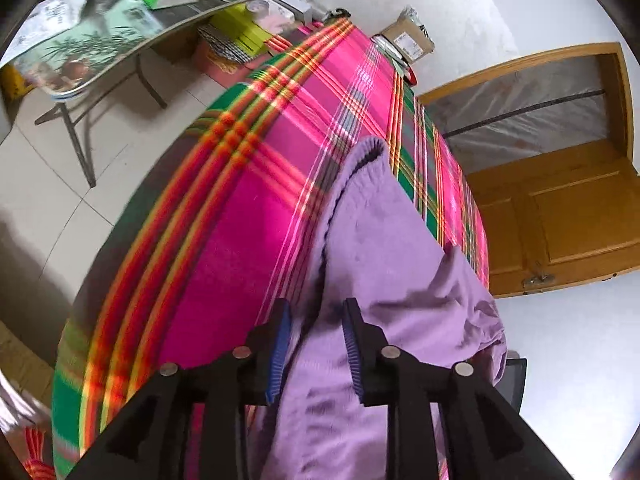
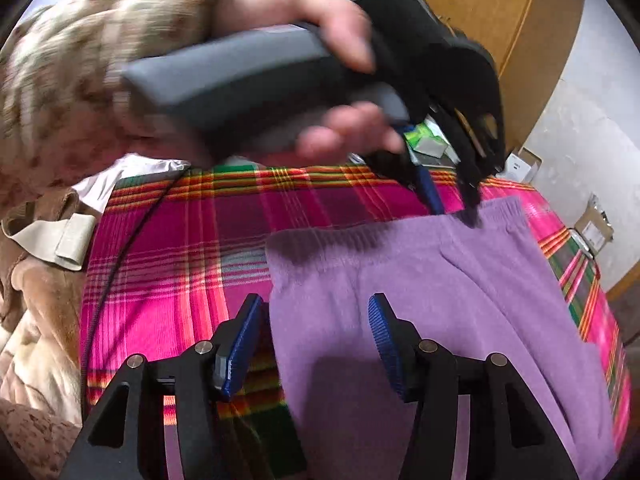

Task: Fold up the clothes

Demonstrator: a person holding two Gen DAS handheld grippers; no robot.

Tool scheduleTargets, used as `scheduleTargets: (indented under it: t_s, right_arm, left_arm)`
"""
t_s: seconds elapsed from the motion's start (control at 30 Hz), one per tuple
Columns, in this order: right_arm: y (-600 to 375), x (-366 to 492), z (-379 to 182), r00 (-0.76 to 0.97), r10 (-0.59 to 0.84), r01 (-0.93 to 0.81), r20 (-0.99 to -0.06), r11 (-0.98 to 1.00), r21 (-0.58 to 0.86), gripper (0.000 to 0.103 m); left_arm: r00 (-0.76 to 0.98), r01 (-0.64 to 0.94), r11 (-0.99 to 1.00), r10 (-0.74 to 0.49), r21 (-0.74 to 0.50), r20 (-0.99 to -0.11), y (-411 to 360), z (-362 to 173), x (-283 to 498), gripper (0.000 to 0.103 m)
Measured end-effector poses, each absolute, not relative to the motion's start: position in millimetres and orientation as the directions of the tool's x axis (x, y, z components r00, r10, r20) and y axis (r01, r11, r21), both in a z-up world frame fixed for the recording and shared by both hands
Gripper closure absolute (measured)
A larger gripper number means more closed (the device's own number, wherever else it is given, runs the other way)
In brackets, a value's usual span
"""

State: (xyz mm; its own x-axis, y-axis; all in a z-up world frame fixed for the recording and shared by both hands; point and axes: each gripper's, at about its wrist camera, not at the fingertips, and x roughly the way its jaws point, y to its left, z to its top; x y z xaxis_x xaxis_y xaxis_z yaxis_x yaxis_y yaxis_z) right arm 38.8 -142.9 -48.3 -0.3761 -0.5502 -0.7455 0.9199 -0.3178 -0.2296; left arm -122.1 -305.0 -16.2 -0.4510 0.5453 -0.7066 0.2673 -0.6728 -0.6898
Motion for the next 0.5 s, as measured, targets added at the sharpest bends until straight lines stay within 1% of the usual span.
scheduleTargets:
  t_s: [0.17,0.3,0.4,0.43,0.47,0.5]
  right_arm:
    - [-142,32,-48,-0.353,-0.556,0.925,-0.752,-0.329,-0.190,0.047]
    - [-142,28,-49,-0.329,-0.560,0.929,-0.761,-0.336,-0.154,0.049]
    - [-143,27,-49,-0.303,-0.568,0.936,-0.765,-0.330,-0.125,0.061]
    - [-145,28,-49,-0.297,-0.570,0.937,-0.766,-0.327,-0.120,0.066]
    - [-145,29,-49,-0.295,-0.571,0.939,-0.766,-0.324,-0.120,0.068]
    - [-146,29,-49,-0.296,-0.570,0.939,-0.766,-0.321,-0.124,0.070]
  left_arm:
    - [-0.445,0.263,-0.632,0.591,-0.729,-0.673,-307,-23,-146,0.074]
    - [-0.437,0.258,-0.633,0.597,-0.730,-0.672,-306,-23,-153,0.074]
    - [-0.443,0.255,-0.635,0.593,-0.729,-0.672,-302,-24,-154,0.076]
    - [-0.442,0.253,-0.639,0.591,-0.726,-0.675,-302,-25,-155,0.081]
    - [-0.438,0.252,-0.645,0.589,-0.722,-0.679,-302,-27,-156,0.091]
    - [-0.441,0.250,-0.642,0.591,-0.725,-0.675,-303,-29,-156,0.093]
